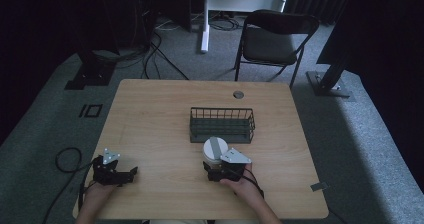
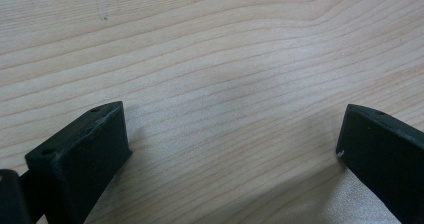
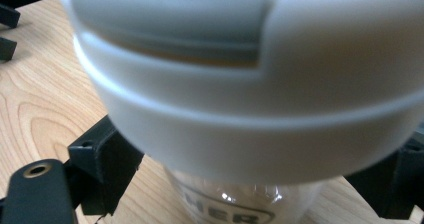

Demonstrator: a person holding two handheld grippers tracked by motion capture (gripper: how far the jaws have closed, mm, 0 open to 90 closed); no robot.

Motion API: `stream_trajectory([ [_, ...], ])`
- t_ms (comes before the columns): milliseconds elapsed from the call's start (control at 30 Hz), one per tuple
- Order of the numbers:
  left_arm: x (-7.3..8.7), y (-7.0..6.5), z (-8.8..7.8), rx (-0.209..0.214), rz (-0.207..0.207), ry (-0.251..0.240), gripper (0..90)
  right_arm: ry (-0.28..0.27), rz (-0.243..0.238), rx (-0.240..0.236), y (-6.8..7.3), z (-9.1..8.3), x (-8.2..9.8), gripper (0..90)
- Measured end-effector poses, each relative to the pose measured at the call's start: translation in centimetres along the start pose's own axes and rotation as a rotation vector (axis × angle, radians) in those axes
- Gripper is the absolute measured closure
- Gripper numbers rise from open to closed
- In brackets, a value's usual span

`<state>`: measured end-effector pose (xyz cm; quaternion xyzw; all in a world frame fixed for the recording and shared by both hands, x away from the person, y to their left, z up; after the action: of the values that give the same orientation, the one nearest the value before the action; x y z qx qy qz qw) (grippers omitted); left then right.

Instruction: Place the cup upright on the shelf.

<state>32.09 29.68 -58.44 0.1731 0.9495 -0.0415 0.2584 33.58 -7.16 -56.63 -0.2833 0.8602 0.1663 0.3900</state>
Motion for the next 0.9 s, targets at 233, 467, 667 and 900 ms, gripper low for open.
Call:
stream_trajectory([
  [233,0.0,0.0,0.0,0.0,0.0,0.0,0.5,-0.016,0.001,0.019,0.5,0.5,-0.4,13.6],
  [467,0.0,0.0,0.0,0.0,0.001,0.0,0.5,0.002,-0.059,0.017,1.2,0.3,-0.3,18.2],
  [667,0.0,0.0,0.0,0.0,0.002,0.001,0.5,0.015,-0.085,-0.003,1.6,0.1,-0.4,18.3],
  [900,0.0,0.0,0.0,-0.001,0.001,0.002,0.5,0.021,-0.066,-0.021,1.5,-0.7,-1.1,18.4],
])
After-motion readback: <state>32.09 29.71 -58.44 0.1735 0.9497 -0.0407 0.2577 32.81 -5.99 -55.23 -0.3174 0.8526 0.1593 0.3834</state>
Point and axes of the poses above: each handheld gripper's, and its own axes: z roughly forward along the jaws, x roughly out of its underside, y roughly to its left, the point moved 5 cm from there along z, roughly forward along the jaws, and after that the axes turned 13 degrees about y, right-handed, at the moved point
